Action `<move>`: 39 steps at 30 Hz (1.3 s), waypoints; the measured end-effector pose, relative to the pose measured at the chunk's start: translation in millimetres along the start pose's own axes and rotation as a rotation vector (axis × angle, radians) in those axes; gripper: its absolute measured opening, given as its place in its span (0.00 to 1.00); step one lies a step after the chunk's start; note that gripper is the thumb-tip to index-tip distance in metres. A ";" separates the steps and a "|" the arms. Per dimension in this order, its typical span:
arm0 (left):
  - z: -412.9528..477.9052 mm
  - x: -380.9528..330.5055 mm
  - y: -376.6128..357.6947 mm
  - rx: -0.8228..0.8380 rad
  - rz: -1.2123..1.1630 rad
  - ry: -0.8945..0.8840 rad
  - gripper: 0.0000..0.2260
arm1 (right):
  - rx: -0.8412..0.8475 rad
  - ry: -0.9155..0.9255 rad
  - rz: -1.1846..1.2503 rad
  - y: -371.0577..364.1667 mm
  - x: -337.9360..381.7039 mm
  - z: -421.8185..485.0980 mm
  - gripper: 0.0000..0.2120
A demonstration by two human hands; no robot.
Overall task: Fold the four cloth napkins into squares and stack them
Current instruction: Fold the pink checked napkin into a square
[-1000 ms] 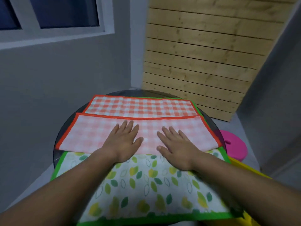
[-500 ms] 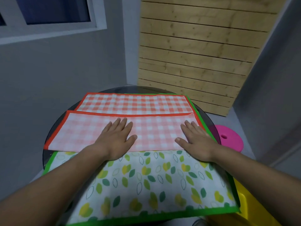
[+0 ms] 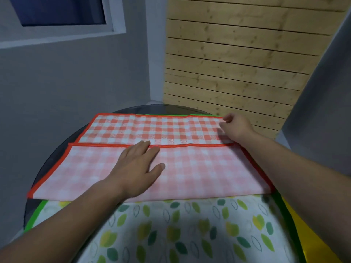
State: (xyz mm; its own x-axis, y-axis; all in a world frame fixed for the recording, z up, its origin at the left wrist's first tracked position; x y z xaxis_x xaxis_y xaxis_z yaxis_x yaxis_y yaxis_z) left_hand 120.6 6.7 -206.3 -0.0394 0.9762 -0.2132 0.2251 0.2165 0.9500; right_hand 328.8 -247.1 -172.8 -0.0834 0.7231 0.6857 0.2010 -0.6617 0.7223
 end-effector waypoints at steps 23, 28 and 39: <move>-0.7 -1.9 -1.5 -0.022 -0.026 0.024 0.28 | -0.102 0.091 0.166 6.2 5.2 50.8 0.04; -1.2 0.1 -3.9 -0.032 -0.025 -0.002 0.27 | -0.079 0.265 0.209 19.1 22.5 20.9 0.11; -34.4 -31.7 24.4 -0.358 0.216 -0.086 0.19 | 0.056 0.462 0.045 52.1 43.9 -111.0 0.06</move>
State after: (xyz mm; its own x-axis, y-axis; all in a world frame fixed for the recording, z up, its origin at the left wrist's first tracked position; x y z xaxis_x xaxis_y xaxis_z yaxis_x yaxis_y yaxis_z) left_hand 93.8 -18.6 -168.6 0.0563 0.9984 -0.0048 -0.1333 0.0123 0.9910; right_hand 227.3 -271.9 -95.1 -0.4963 0.5214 0.6941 0.2660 -0.6697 0.6933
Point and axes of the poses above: each hand's wrist, its own z-axis towards the middle knuckle, its own y-axis out of the back of the hand, x = y × z, the point moved 3 cm from there along z, towards the middle knuckle, and after that the axes turned 15 degrees about x, right-handed, at the moved point
